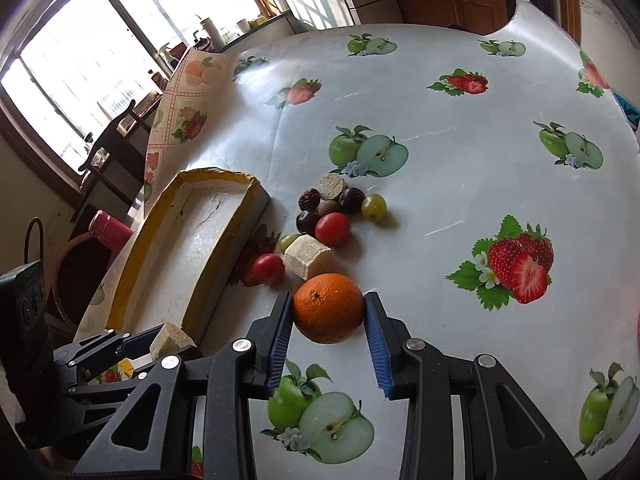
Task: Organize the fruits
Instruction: 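Carry the white cube into the tray and open the left tool while the right releases the tangerine there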
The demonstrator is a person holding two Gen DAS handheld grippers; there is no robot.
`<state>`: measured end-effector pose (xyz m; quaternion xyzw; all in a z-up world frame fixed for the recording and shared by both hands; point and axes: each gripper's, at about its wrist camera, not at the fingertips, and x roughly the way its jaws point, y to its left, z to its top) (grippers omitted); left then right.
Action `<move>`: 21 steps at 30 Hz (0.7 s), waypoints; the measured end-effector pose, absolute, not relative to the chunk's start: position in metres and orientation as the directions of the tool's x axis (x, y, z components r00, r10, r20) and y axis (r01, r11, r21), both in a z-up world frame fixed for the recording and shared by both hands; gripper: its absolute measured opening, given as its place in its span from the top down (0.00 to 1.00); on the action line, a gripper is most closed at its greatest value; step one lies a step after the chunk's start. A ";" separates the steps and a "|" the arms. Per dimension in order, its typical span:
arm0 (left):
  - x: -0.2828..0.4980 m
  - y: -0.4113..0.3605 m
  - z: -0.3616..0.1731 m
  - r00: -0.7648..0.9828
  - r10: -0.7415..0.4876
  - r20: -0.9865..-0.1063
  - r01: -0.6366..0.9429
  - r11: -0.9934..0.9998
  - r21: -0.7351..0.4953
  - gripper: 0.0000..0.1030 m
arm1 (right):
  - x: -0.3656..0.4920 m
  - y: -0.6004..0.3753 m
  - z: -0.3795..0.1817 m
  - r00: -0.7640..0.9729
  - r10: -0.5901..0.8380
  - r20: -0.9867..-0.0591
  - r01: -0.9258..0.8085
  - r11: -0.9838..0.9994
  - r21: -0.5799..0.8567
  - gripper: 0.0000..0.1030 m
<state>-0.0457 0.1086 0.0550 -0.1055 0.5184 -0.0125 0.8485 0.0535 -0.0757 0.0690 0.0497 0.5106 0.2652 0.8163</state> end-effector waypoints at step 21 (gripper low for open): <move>-0.081 0.199 0.053 0.465 -0.042 -0.884 -0.229 0.959 -0.166 0.59 | 0.004 0.018 0.081 0.242 0.572 -0.784 -0.533 0.753 0.385 0.65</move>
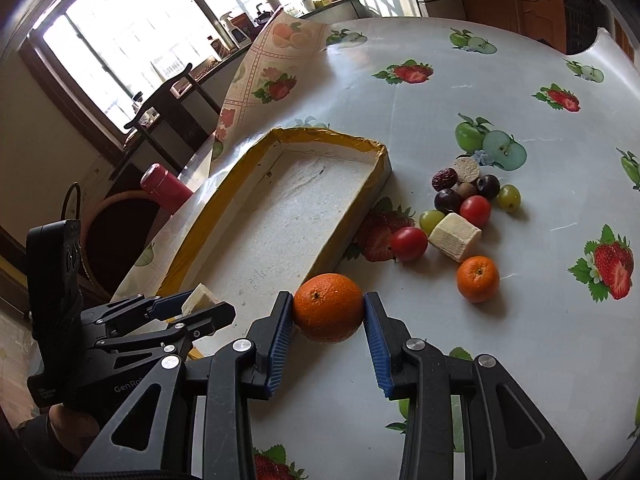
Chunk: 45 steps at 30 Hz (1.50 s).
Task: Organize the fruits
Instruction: 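Carry the white cube into the tray and open the left tool while the right releases the tangerine there, then withdraw both open tools from the tray back toward the fruit pile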
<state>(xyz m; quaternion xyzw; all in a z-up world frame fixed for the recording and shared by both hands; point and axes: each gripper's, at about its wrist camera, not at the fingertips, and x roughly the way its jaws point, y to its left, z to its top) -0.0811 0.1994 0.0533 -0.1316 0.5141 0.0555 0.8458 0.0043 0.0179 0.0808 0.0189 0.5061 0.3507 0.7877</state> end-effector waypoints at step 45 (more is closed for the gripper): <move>-0.096 0.243 0.034 0.403 0.039 -0.914 -0.322 0.941 -0.102 0.45 | 0.000 0.122 0.056 0.116 0.540 -0.834 -0.682 0.653 0.328 0.52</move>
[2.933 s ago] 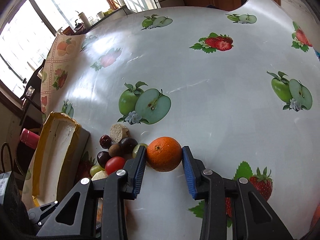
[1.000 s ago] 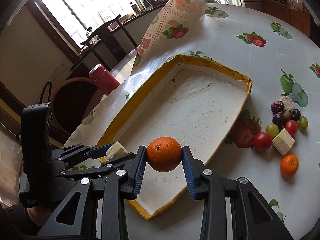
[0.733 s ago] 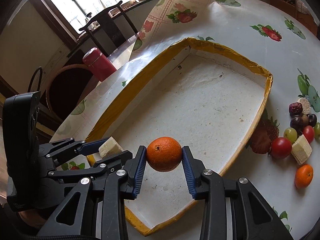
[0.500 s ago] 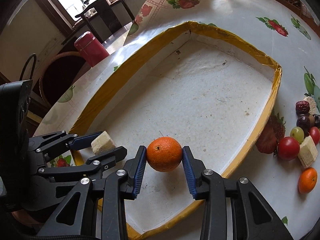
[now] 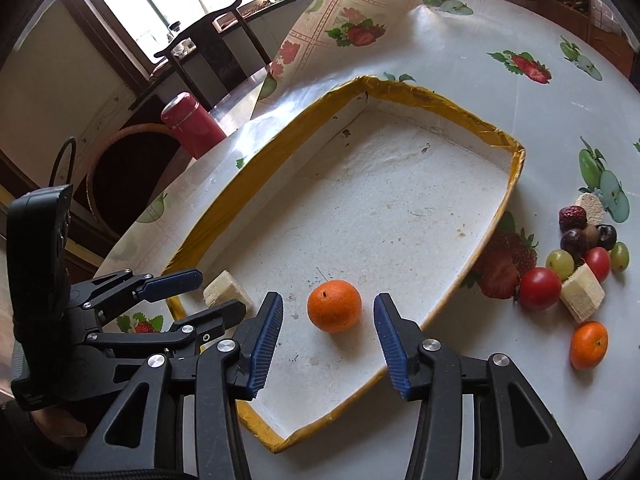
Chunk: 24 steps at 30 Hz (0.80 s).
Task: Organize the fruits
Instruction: 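Withdraw both open tools from the tray back toward the fruit pile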
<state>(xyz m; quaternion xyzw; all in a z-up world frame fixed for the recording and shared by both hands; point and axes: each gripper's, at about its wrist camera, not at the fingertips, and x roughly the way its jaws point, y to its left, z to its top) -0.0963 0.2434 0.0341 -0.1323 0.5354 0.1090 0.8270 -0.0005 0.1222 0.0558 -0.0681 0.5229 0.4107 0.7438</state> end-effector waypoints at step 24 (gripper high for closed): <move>-0.070 0.145 0.069 0.466 -0.062 -0.883 -0.148 0.978 -0.147 0.45 | 0.002 -0.026 0.081 0.285 0.487 -0.826 -0.501 0.810 0.305 0.49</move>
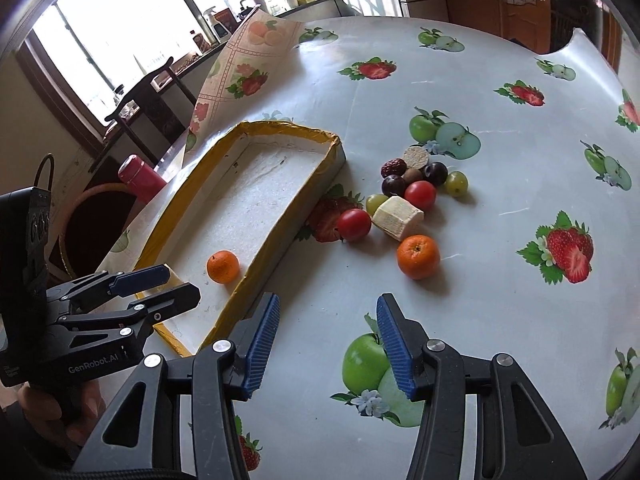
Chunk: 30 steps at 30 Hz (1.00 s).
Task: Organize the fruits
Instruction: 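Withdraw both open tools from the tray back toward the fruit pile, then grasp a red tomato with the left tool while the right tool grasps a tangerine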
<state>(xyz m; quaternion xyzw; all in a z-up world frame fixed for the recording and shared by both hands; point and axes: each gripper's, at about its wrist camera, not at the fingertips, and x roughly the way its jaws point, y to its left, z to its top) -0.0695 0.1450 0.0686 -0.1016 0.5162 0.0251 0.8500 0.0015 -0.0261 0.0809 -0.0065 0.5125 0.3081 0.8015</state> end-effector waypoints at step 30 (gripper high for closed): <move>0.012 0.096 0.030 0.380 -0.110 -0.919 -0.023 0.991 -0.128 0.45 | 0.069 -0.028 0.017 0.292 0.379 -0.878 -0.471 0.856 0.213 0.50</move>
